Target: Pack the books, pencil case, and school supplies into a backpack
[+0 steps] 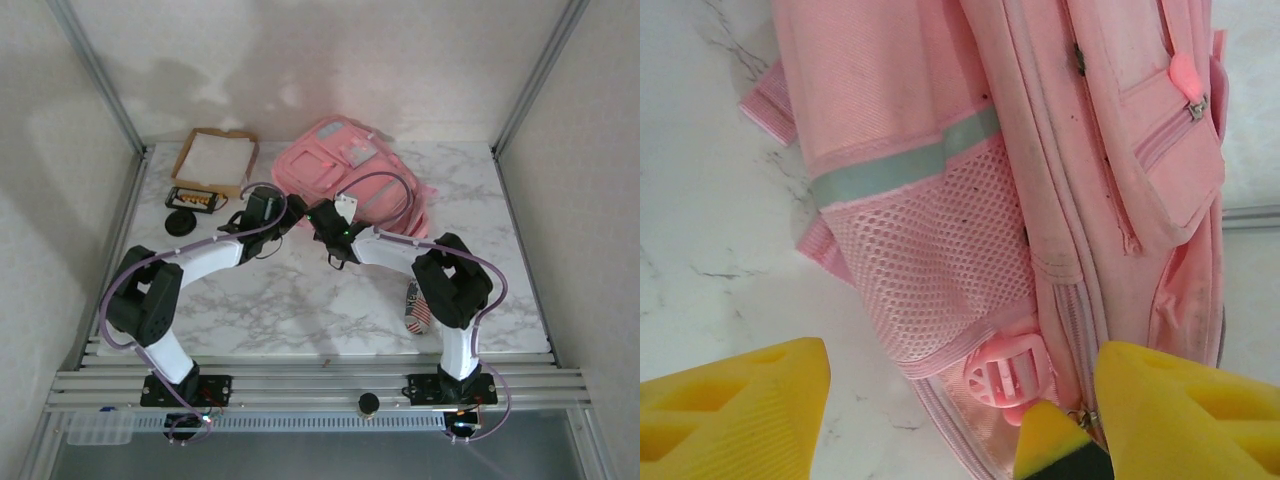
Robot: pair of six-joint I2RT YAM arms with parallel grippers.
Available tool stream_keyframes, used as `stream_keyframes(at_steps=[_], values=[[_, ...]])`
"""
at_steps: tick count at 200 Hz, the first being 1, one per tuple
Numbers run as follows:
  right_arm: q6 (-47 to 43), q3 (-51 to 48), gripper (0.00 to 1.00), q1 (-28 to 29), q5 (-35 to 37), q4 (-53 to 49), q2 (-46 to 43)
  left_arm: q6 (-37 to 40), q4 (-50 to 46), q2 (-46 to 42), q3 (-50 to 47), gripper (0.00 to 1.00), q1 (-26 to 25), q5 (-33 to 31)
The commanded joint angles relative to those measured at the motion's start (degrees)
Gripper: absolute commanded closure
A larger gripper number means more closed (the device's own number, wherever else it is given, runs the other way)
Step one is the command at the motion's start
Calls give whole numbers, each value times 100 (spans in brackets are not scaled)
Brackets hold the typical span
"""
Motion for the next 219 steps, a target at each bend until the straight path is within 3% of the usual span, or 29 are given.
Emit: stream_keyframes(at_steps=[1, 22, 89, 117, 137, 152, 183, 219], values=[[-131, -68, 100, -78, -328, -216, -438, -322, 216, 296, 263, 30, -103, 117], [-96, -289, 100, -111, -688, -343, -679, -655, 500, 607, 422, 33, -111, 313], [-460, -804, 100, -218, -1371, -74, -1010, -987, 281, 1561, 1482, 45, -324, 27], [-394, -741, 100, -244, -1290, -350, -987, -1269, 297, 1685, 1497, 62, -420, -487], [-379, -830, 100, -291, -1207, -635, -1133, -1248, -19, 1670, 1564, 86, -399, -1073], [-424, -1005, 100, -357, -1257, -785, -1344, -1104, -150, 1655, 1576, 100, -265, -1126], [-631, -1393, 100, -515, -1403, -1163, -1858, -777, -205, 1429, 1319, 100, 144, -964], [-1064, -1617, 100, -1074, -1642, -1624, -2387, 8, -446, 1227, 1266, 100, 567, -531]])
